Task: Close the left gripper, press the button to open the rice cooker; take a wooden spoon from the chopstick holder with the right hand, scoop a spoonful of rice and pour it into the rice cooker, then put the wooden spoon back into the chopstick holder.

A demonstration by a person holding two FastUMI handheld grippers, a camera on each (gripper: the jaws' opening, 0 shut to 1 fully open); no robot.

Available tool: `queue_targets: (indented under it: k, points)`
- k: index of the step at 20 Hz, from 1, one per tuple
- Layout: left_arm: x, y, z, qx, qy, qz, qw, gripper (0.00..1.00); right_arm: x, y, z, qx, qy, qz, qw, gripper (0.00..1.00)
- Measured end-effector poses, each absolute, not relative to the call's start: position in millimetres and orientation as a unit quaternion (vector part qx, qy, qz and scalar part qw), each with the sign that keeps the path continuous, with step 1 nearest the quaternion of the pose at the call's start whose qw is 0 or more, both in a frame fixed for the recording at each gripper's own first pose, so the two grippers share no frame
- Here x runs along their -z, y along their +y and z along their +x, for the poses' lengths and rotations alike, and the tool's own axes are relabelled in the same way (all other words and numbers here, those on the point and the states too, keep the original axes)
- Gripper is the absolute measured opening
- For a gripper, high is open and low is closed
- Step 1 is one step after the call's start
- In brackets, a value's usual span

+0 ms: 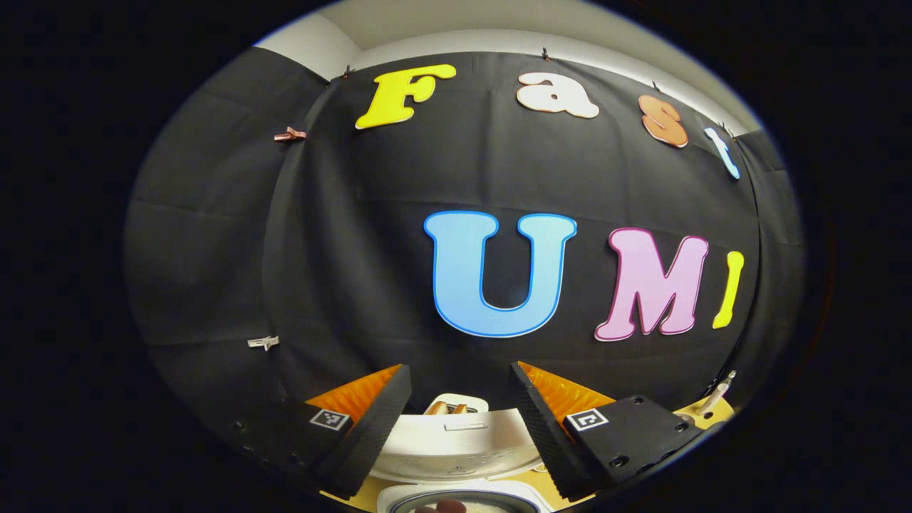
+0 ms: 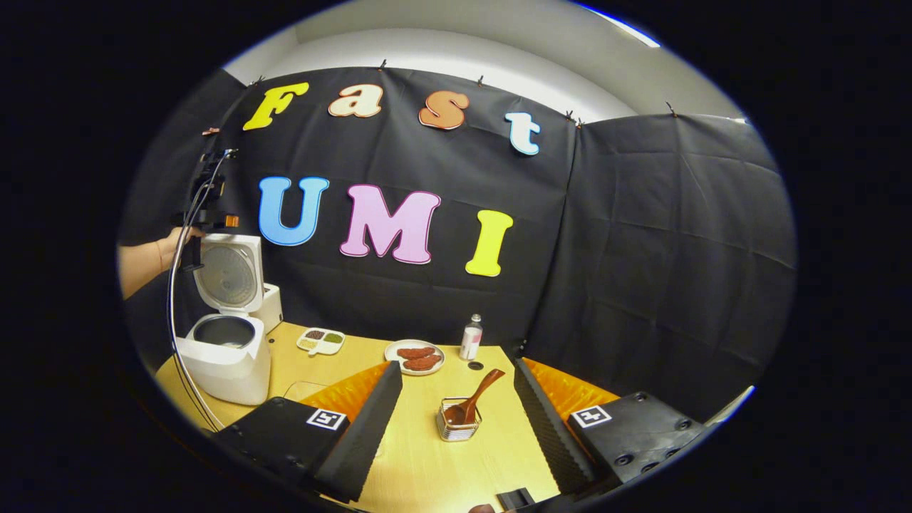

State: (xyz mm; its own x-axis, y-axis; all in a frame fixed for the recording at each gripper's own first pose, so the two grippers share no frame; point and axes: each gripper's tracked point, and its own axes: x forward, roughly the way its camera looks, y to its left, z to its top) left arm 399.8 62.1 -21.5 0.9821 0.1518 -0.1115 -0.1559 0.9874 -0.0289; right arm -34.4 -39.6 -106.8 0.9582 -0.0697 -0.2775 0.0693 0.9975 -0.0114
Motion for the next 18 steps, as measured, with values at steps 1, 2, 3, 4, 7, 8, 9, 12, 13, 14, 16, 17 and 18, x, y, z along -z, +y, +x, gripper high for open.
queue_targets:
  k: [1, 2, 3, 4, 7, 8, 9, 12, 13, 14, 16, 17, 18]
  points:
    - [35, 63, 403, -0.082, 0.076, -0.011, 0.994, 0.95, 108, -41, -38, 0.038, 0.143, -0.002, 0.989, 0.98]
    - [46, 65, 402, -0.089, 0.091, -0.003, 0.992, 0.95, 108, -42, -41, 0.038, 0.145, -0.002, 0.989, 0.98]
    - [42, 65, 403, -0.090, 0.074, 0.003, 0.993, 0.96, 108, -43, -43, 0.039, 0.146, 0.000, 0.988, 0.98]
    - [42, 62, 401, -0.093, 0.081, 0.003, 0.992, 0.99, 108, -44, -44, 0.037, 0.148, 0.000, 0.988, 0.98]
    - [40, 59, 389, -0.092, 0.068, 0.004, 0.993, 0.99, 105, -44, -42, 0.030, 0.147, 0.001, 0.989, 0.98]
    - [42, 56, 379, -0.090, 0.068, 0.004, 0.994, 0.99, 100, -44, -40, 0.026, 0.143, 0.002, 0.989, 0.98]
    - [43, 54, 370, -0.088, 0.069, 0.002, 0.994, 0.99, 97, -43, -39, 0.020, 0.139, 0.001, 0.990, 0.98]
    - [52, 42, 338, -0.087, 0.072, 0.003, 0.994, 0.99, 92, -42, -39, 0.005, 0.130, 0.000, 0.992, 0.98]
    - [56, 38, 326, -0.088, 0.070, 0.004, 0.994, 0.99, 92, -45, -41, -0.001, 0.130, 0.001, 0.992, 0.98]
    - [63, 34, 313, -0.089, 0.072, 0.003, 0.993, 0.99, 93, -48, -40, -0.007, 0.131, 0.002, 0.991, 0.98]
    - [78, 28, 285, -0.098, 0.078, 0.002, 0.992, 0.99, 95, -53, -37, -0.016, 0.133, 0.002, 0.991, 0.98]
    - [91, 23, 272, -0.102, 0.085, 0.001, 0.991, 0.99, 95, -56, -35, -0.020, 0.133, 0.002, 0.991, 0.98]
    - [102, 20, 259, -0.106, 0.092, -0.002, 0.990, 0.98, 95, -58, -34, -0.025, 0.133, 0.003, 0.991, 0.98]
